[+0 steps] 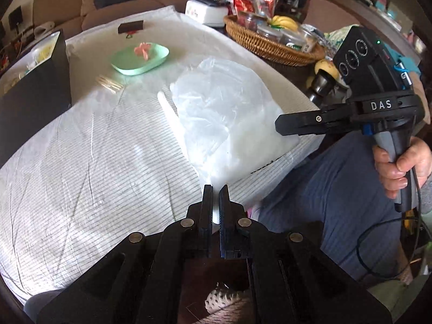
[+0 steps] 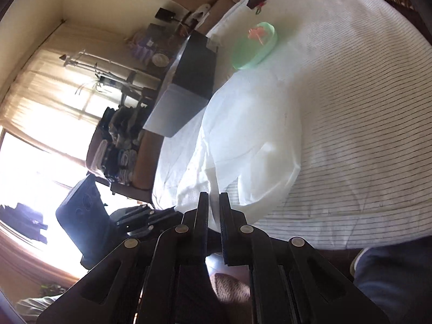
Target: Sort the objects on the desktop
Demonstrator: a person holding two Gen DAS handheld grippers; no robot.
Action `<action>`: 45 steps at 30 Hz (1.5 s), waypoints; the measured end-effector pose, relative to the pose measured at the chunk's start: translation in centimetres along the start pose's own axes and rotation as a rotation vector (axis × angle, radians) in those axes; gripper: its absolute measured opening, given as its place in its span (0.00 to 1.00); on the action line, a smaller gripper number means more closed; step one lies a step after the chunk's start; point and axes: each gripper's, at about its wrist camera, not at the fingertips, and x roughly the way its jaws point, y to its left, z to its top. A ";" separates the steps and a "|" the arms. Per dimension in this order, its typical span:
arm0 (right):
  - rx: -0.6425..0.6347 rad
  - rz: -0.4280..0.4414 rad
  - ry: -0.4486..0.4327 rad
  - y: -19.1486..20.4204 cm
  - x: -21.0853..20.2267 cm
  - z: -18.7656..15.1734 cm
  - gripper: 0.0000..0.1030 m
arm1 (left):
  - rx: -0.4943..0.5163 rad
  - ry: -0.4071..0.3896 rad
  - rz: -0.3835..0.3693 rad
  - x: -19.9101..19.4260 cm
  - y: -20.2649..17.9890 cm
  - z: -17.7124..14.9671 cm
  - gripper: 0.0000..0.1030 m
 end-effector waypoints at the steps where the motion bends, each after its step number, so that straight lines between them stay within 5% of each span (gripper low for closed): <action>1: -0.029 -0.058 0.020 0.6 0.1 -0.2 0.07 | -0.005 0.007 -0.018 0.0 -0.1 -0.3 0.04; 6: -0.061 -0.182 0.108 0.7 -0.4 -1.5 0.10 | -0.051 -0.030 -0.142 -2.0 0.6 -0.6 0.17; 8: -0.092 -0.277 0.147 0.5 -0.2 -2.0 0.10 | -0.071 -0.062 -0.128 -2.8 1.3 -0.1 0.22; 10: -0.102 -0.345 0.168 0.3 -0.3 -2.1 0.22 | -0.104 -0.083 -0.133 -2.8 2.2 0.9 0.24; 13: -0.090 -0.349 0.095 0.1 -1.1 -1.2 0.43 | -0.147 -0.101 -0.083 -1.0 3.0 2.3 0.38; 18: -0.044 -0.443 0.108 -2.3 2.6 1.5 0.37 | -0.122 0.024 -0.034 5.9 1.0 3.2 0.35; 22: -0.131 -0.467 0.039 -0.3 0.1 2.0 0.38 | -0.054 -0.058 -0.058 3.0 -1.2 3.0 0.38; 25: -0.177 -0.561 0.021 -0.5 -1.6 2.9 0.58 | 0.018 -0.033 -0.064 3.2 -2.5 3.2 0.38; 30: -0.085 -0.559 0.116 -3.9 -0.7 3.0 0.58 | 0.023 0.058 -0.086 7.1 -3.0 3.5 0.37; 35: -0.132 -0.565 0.165 -3.2 0.8 2.6 0.58 | -0.018 0.098 -0.099 9.5 -2.9 2.8 0.30; 36: -0.129 -0.553 0.176 -3.4 1.2 2.7 0.55 | -0.027 0.096 -0.108 9.6 -2.8 2.8 0.19; 39: -0.096 -0.506 0.185 -4.3 1.3 2.9 0.46 | -0.084 0.090 -0.125 9.3 -2.1 2.9 0.07; 40: -0.078 -0.469 0.180 -4.5 1.3 3.0 0.37 | -0.094 0.082 -0.123 9.1 -2.0 2.9 0.06; 45: -0.079 -0.393 0.107 -3.4 0.0 2.8 0.29 | -0.084 0.032 -0.074 7.5 -2.7 3.1 0.04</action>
